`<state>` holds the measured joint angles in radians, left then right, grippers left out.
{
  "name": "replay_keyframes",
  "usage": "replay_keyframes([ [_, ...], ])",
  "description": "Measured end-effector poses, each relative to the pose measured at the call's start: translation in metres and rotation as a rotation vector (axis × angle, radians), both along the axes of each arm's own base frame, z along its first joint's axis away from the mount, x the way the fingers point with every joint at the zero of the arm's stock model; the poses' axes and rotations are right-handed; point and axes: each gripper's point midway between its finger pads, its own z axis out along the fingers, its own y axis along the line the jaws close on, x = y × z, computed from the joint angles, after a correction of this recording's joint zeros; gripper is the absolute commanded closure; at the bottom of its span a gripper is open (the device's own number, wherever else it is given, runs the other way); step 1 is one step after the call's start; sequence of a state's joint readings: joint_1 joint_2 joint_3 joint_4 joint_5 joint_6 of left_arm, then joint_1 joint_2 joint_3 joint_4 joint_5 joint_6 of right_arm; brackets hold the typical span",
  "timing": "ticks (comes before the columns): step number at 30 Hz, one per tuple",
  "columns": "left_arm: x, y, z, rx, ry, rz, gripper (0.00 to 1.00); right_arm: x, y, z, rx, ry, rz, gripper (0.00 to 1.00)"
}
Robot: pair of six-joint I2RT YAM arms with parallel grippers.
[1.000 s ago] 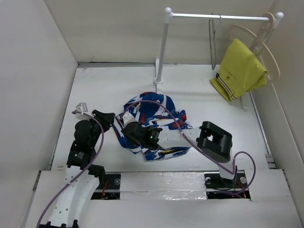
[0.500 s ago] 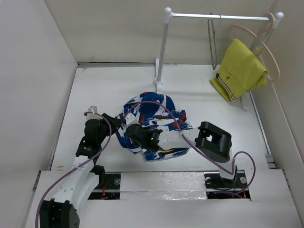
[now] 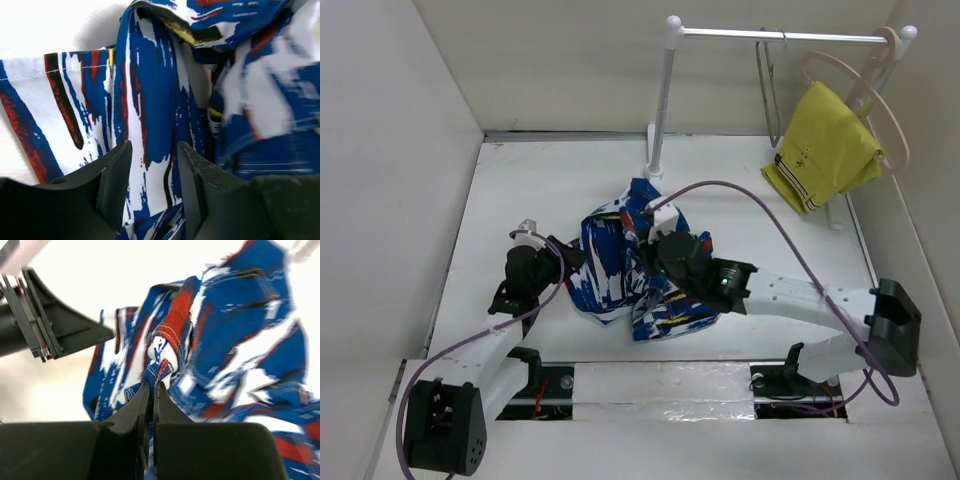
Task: Place the trousers on the hanger
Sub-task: Flatten out the trousers at the center of the board.
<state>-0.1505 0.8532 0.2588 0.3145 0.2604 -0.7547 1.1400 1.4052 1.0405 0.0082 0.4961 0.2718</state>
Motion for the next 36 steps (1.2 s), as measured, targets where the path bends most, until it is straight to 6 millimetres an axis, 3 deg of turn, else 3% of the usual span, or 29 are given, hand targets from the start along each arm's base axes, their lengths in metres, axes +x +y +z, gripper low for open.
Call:
replay_keyframes([
  [4,0.001,-0.007,-0.014,0.030,0.028,-0.023,0.59,0.004,-0.038,0.024,0.053,-0.032,-0.051,1.00],
  [11,-0.011,-0.043,-0.051,0.182,0.129,-0.128,0.55,0.014,-0.107,0.068,0.129,-0.098,-0.167,1.00],
  [16,0.000,-0.028,-0.051,0.255,0.118,-0.042,0.55,0.012,-0.153,0.078,0.138,-0.120,-0.239,1.00],
  [21,-0.009,-0.022,-0.059,0.337,0.139,-0.007,0.54,0.008,-0.196,0.091,0.152,-0.148,-0.314,1.00],
  [27,-0.015,-0.021,-0.067,0.398,0.166,0.006,0.51,0.009,-0.226,0.094,0.141,-0.160,-0.383,1.00],
  [30,-0.013,-0.020,-0.074,0.417,0.197,0.014,0.60,0.010,-0.235,0.090,0.122,-0.152,-0.405,1.00],
  [32,-0.010,-0.023,-0.074,0.417,0.203,0.013,0.81,0.010,-0.241,0.090,0.117,-0.152,-0.418,1.00],
  [33,-0.009,-0.024,-0.074,0.416,0.207,0.013,0.81,0.009,-0.245,0.090,0.116,-0.152,-0.425,1.00],
  [34,-0.010,-0.025,-0.075,0.418,0.209,0.009,0.99,0.008,-0.247,0.091,0.118,-0.155,-0.429,1.00],
  [36,-0.009,-0.026,-0.076,0.405,0.216,0.010,1.00,0.006,-0.253,0.093,0.123,-0.162,-0.438,1.00],
])
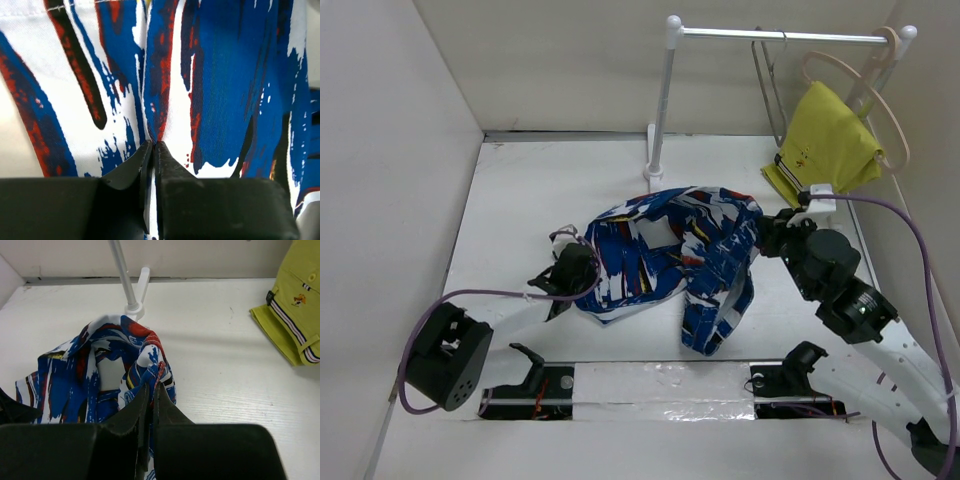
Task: Place the trousers on the hanger
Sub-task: Flatten out the trousers at the center of the board.
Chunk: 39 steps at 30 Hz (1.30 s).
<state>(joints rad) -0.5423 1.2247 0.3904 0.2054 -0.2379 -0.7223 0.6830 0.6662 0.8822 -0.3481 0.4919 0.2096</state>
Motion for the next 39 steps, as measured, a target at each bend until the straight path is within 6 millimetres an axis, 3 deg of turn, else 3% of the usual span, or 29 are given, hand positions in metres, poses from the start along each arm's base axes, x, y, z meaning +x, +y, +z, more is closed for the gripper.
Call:
replay_keyframes([
  [5,0.000,0.002,0.007,-0.014,-0.009,0.028,1.00,-0.007,-0.008,0.003,0.002,-0.008,-0.004,1.00],
  [7,0.001,0.007,0.024,-0.032,-0.055,0.060,1.00,-0.011,-0.009,0.002,-0.002,-0.004,0.011,1.00],
  [11,0.008,0.016,0.093,-0.140,-0.266,0.126,1.00,-0.023,-0.008,0.005,-0.009,0.004,0.061,1.00],
  [15,0.008,0.038,0.142,-0.180,-0.387,0.232,1.00,-0.039,-0.007,0.024,0.003,-0.017,0.121,1.00],
  [18,0.006,0.055,0.174,-0.200,-0.461,0.314,1.00,-0.055,-0.004,0.052,0.031,-0.059,0.191,1.00],
  [20,0.002,0.068,0.205,-0.231,-0.537,0.366,1.00,-0.068,0.000,0.081,0.055,-0.108,0.265,1.00],
  [24,-0.007,0.098,0.282,-0.282,-0.701,0.488,1.00,-0.089,0.006,0.122,0.081,-0.178,0.373,1.00],
  [27,-0.018,0.125,0.346,-0.308,-0.844,0.598,1.00,-0.098,-0.007,0.138,0.100,-0.218,0.349,1.00],
  [30,-0.025,0.148,0.384,-0.276,-0.924,0.711,1.00,-0.094,-0.031,0.130,0.112,-0.210,0.224,1.00],
  [33,-0.012,0.152,0.405,-0.194,-0.926,0.764,1.00,-0.077,-0.052,0.104,0.102,-0.157,0.057,1.00],
  [36,0.012,0.142,0.411,-0.083,-0.931,0.740,1.00,-0.053,-0.064,0.071,0.044,-0.082,-0.108,1.00],
  [39,0.054,0.130,0.400,0.053,-0.905,0.707,1.00,-0.024,-0.062,0.043,-0.023,-0.021,-0.225,1.00],
])
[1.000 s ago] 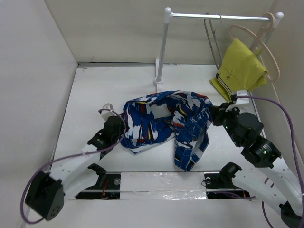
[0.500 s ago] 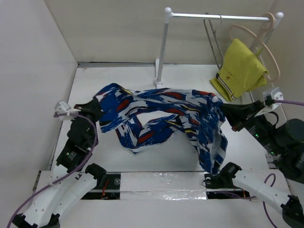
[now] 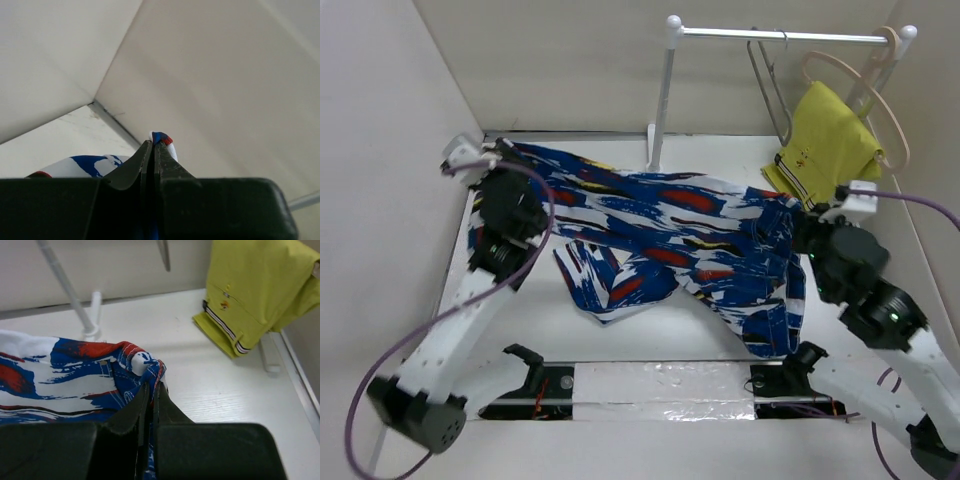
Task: Place the trousers on the hanger
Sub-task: Flatten out the trousers at the center of the board.
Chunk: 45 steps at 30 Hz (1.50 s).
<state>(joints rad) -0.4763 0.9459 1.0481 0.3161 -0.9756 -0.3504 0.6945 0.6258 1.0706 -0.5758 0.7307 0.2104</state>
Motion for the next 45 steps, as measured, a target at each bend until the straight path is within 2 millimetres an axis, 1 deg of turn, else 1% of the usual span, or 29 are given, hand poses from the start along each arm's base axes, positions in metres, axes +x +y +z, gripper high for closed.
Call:
replay_keyframes([
  [3,0.063,-0.008,-0.031,0.095,0.122,0.012,0.99,0.037,-0.001,-0.032,-0.046,0.081,-0.098,1.00],
  [4,0.087,-0.010,-0.050,0.125,0.174,0.006,0.97,0.050,-0.004,-0.042,-0.051,0.105,-0.129,1.00],
  [5,0.114,-0.012,-0.076,0.157,0.247,-0.002,0.80,0.059,-0.005,-0.047,-0.044,0.109,-0.137,1.00],
  [6,0.133,-0.013,-0.101,0.190,0.319,-0.013,0.67,0.077,-0.016,-0.070,-0.061,0.163,-0.185,1.00],
  [7,0.153,-0.015,-0.131,0.221,0.397,-0.029,0.52,0.087,-0.024,-0.083,-0.061,0.192,-0.210,1.00],
  [8,0.169,-0.017,-0.157,0.252,0.482,-0.047,0.36,0.099,-0.035,-0.100,-0.057,0.229,-0.235,1.00],
  [10,0.195,-0.022,-0.196,0.284,0.606,-0.078,0.34,0.115,-0.052,-0.125,-0.044,0.294,-0.271,1.00],
  [11,0.204,-0.026,-0.208,0.292,0.650,-0.091,0.34,0.124,-0.058,-0.135,-0.035,0.318,-0.279,1.00],
  [12,0.208,-0.032,-0.218,0.298,0.682,-0.111,0.35,0.130,-0.060,-0.143,-0.032,0.341,-0.281,1.00],
  [13,0.206,-0.039,-0.223,0.297,0.703,-0.131,0.35,0.135,-0.060,-0.151,-0.028,0.360,-0.275,1.00],
  [15,0.191,-0.057,-0.225,0.269,0.702,-0.171,0.38,0.143,-0.055,-0.158,-0.020,0.373,-0.247,1.00],
  [16,0.176,-0.069,-0.223,0.249,0.685,-0.203,0.39,0.146,-0.051,-0.157,-0.012,0.363,-0.230,1.00],
  [17,0.156,-0.082,-0.220,0.230,0.659,-0.240,0.42,0.148,-0.048,-0.153,-0.003,0.345,-0.215,1.00],
  [20,0.080,-0.128,-0.213,0.181,0.571,-0.388,0.42,0.154,-0.037,-0.139,0.017,0.292,-0.170,1.00],
  [22,0.036,-0.163,-0.214,0.162,0.536,-0.511,0.41,0.156,-0.033,-0.131,0.020,0.269,-0.151,1.00],
  [23,0.020,-0.176,-0.220,0.160,0.541,-0.556,0.39,0.156,-0.031,-0.128,0.021,0.261,-0.142,1.00],
  [24,0.003,-0.186,-0.231,0.163,0.562,-0.594,0.37,0.156,-0.029,-0.126,0.022,0.256,-0.134,1.00],
  [26,-0.033,-0.200,-0.264,0.193,0.642,-0.662,0.35,0.154,-0.027,-0.122,0.022,0.245,-0.122,1.00],
  [28,-0.071,-0.209,-0.300,0.237,0.739,-0.735,0.29,0.152,-0.026,-0.117,0.025,0.232,-0.113,1.00],
  [30,-0.105,-0.214,-0.330,0.273,0.828,-0.815,0.29,0.150,-0.025,-0.110,0.032,0.213,-0.101,1.00],
  [31,-0.118,-0.215,-0.341,0.283,0.867,-0.848,0.29,0.149,-0.024,-0.107,0.034,0.204,-0.097,1.00],
  [32,-0.128,-0.216,-0.350,0.286,0.901,-0.866,0.29,0.148,-0.024,-0.104,0.035,0.197,-0.094,1.00],
  [34,-0.142,-0.218,-0.361,0.285,0.951,-0.895,0.29,0.146,-0.024,-0.101,0.033,0.189,-0.090,1.00],
  [37,-0.162,-0.225,-0.369,0.283,0.991,-0.931,0.26,0.146,-0.026,-0.100,0.030,0.187,-0.091,1.00],
  [39,-0.173,-0.228,-0.371,0.283,1.003,-0.952,0.26,0.146,-0.026,-0.100,0.027,0.189,-0.089,1.00],
  [41,-0.180,-0.230,-0.372,0.278,1.009,-0.963,0.24,0.146,-0.025,-0.100,0.028,0.189,-0.082,1.00],
  [45,-0.179,-0.228,-0.376,0.270,1.009,-0.939,0.25,0.146,-0.022,-0.101,0.031,0.192,-0.067,1.00],
])
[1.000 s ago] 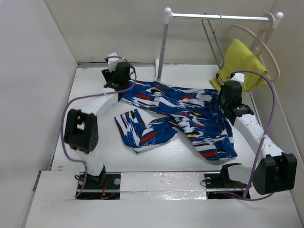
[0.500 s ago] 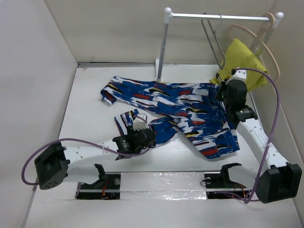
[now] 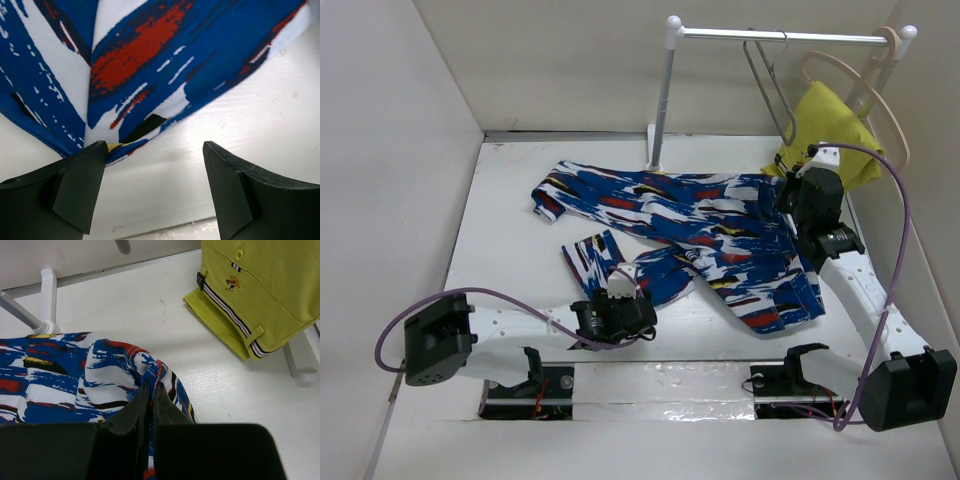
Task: Place the trousers on the hanger
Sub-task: Flatten out the trousers at the center of the board.
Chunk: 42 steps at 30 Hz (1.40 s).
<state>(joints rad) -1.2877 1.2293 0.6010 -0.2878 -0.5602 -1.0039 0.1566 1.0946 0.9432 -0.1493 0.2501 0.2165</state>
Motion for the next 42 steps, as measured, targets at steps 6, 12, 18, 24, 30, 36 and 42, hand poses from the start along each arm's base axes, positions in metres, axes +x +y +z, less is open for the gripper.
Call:
replay_keyframes([
  [6,0.011,0.010,-0.024,0.139,-0.033,0.031,0.36,0.000,0.002,0.000,0.004,0.001,0.014,1.00],
  [12,0.024,0.018,-0.025,0.286,-0.098,0.105,1.00,0.001,-0.014,-0.001,0.005,0.002,-0.024,1.00],
  [18,0.001,0.018,0.037,0.218,-0.134,0.108,1.00,0.006,-0.045,-0.012,0.006,0.033,-0.108,1.00],
  [24,-0.015,0.042,0.141,-0.174,-0.155,0.092,1.00,0.018,-0.088,-0.051,0.027,0.124,-0.235,1.00],
  [30,-0.020,0.078,0.164,-0.279,-0.159,0.086,1.00,0.036,-0.107,-0.082,0.025,0.170,-0.318,1.00],
  [36,-0.021,0.075,0.134,-0.069,-0.138,0.074,1.00,0.062,-0.131,-0.109,0.021,0.220,-0.384,1.00],
  [42,-0.020,0.070,0.141,-0.062,-0.151,0.036,0.66,0.069,-0.148,-0.123,0.057,0.238,-0.437,0.49],
])
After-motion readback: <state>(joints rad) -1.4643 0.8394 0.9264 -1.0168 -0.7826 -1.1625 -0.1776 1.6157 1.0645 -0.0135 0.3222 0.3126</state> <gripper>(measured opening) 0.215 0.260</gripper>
